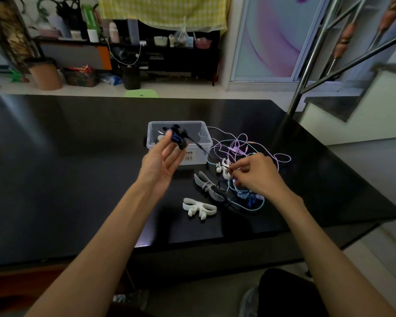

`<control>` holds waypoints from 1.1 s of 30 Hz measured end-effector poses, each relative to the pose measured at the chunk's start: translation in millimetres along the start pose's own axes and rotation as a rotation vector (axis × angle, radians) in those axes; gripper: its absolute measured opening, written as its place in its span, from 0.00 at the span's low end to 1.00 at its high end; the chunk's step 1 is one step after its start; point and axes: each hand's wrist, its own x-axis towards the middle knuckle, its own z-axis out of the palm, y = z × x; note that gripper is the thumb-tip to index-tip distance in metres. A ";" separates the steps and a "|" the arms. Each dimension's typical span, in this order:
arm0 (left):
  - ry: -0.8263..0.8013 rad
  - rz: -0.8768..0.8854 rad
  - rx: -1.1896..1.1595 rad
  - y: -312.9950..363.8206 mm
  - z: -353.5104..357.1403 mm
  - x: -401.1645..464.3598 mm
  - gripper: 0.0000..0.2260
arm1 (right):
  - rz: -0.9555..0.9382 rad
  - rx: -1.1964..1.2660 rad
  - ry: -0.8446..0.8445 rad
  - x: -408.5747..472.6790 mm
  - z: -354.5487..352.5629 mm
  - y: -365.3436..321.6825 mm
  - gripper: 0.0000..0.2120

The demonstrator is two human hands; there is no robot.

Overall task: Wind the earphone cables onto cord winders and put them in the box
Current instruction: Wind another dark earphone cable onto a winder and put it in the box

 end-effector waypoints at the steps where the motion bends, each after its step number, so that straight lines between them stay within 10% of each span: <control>1: 0.003 0.000 0.001 2.2 -0.9 0.8 0.11 | 0.006 0.025 0.000 0.1 0.2 1.3 0.10; 7: 0.094 -0.023 0.027 2.0 -13.3 7.4 0.17 | 0.107 0.270 0.024 -0.1 -8.1 2.7 0.08; 13: 0.093 -0.056 0.083 -12.4 -9.7 7.5 0.17 | 0.312 1.505 -0.198 -3.9 -21.3 -4.4 0.10; 18: 0.121 0.034 -0.013 -0.1 -12.1 10.9 0.17 | 0.439 0.664 -0.071 6.9 -28.8 28.4 0.09; 21: 0.149 0.071 -0.048 7.1 -12.5 9.9 0.18 | 0.482 0.744 -0.149 6.8 -33.2 40.2 0.04; 24: 0.069 0.053 0.028 8.1 -7.4 4.5 0.15 | 0.471 0.760 -0.344 3.1 -40.0 30.5 0.15; 27: -0.074 -0.036 0.161 6.5 -0.2 -1.6 0.11 | 0.381 0.184 -0.207 4.4 -37.6 16.4 0.26; 30: -0.240 -0.152 0.280 3.4 8.3 -8.8 0.09 | 0.076 0.307 -0.091 4.0 -36.8 -10.1 0.33; 33: -0.339 -0.223 0.320 2.3 10.6 -12.3 0.13 | -0.074 0.517 -0.380 -4.5 -26.3 -37.5 0.36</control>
